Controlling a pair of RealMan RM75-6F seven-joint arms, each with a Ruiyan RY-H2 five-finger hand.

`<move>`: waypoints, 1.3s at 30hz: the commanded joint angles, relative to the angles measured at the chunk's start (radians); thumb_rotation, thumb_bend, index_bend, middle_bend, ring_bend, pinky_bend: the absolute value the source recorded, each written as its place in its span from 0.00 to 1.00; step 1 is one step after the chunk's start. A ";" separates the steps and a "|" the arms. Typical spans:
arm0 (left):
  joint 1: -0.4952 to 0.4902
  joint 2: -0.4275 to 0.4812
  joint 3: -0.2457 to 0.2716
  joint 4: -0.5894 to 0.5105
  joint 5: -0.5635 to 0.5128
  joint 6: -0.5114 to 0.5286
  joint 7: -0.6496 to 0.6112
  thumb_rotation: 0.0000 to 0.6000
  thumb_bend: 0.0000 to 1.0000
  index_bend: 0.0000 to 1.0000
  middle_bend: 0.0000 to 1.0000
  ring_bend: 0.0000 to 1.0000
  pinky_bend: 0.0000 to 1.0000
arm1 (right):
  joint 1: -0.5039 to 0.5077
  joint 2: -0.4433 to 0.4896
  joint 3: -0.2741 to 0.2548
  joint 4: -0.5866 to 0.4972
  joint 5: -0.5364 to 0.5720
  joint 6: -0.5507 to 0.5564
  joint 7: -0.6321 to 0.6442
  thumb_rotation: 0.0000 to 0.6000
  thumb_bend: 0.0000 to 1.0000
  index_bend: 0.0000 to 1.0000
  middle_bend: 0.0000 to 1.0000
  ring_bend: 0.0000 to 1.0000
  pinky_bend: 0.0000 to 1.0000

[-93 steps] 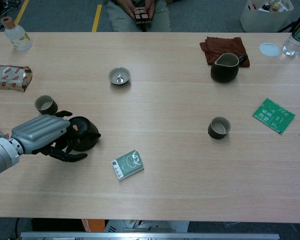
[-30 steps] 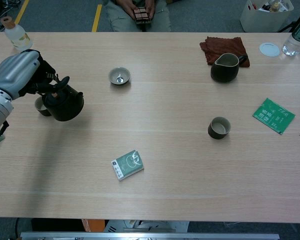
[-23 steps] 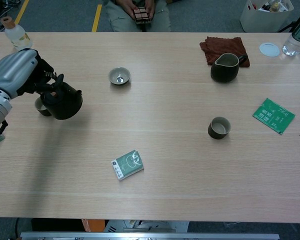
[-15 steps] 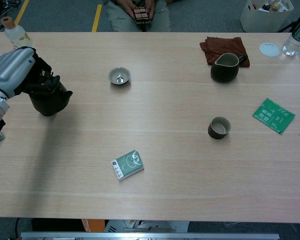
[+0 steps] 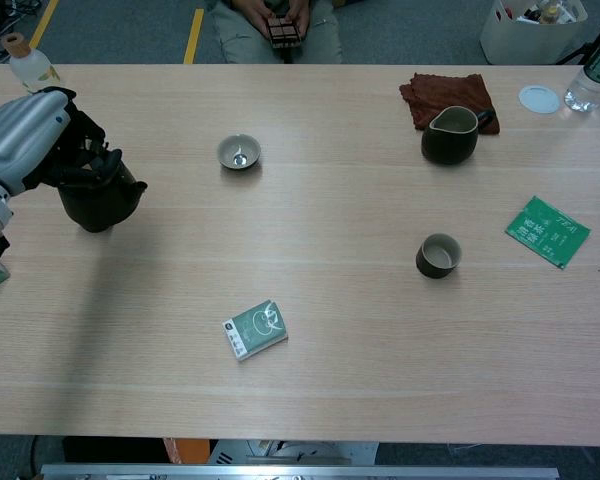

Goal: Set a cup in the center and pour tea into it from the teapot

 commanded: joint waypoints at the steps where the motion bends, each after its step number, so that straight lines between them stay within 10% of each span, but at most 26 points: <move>1: -0.001 0.006 0.001 -0.008 0.004 -0.002 0.001 0.88 0.45 0.88 1.00 0.86 0.11 | 0.040 0.017 -0.009 -0.029 -0.038 -0.043 -0.041 1.00 0.22 0.31 0.30 0.17 0.30; 20: -0.003 0.038 0.006 -0.047 0.025 -0.011 0.011 0.88 0.45 0.88 1.00 0.86 0.11 | 0.321 -0.040 0.019 -0.200 -0.044 -0.432 -0.337 1.00 0.16 0.28 0.29 0.17 0.30; 39: 0.008 0.063 0.023 -0.060 0.034 -0.021 -0.009 0.88 0.45 0.88 1.00 0.86 0.11 | 0.421 -0.276 0.007 -0.074 0.165 -0.611 -0.615 1.00 0.14 0.27 0.28 0.17 0.30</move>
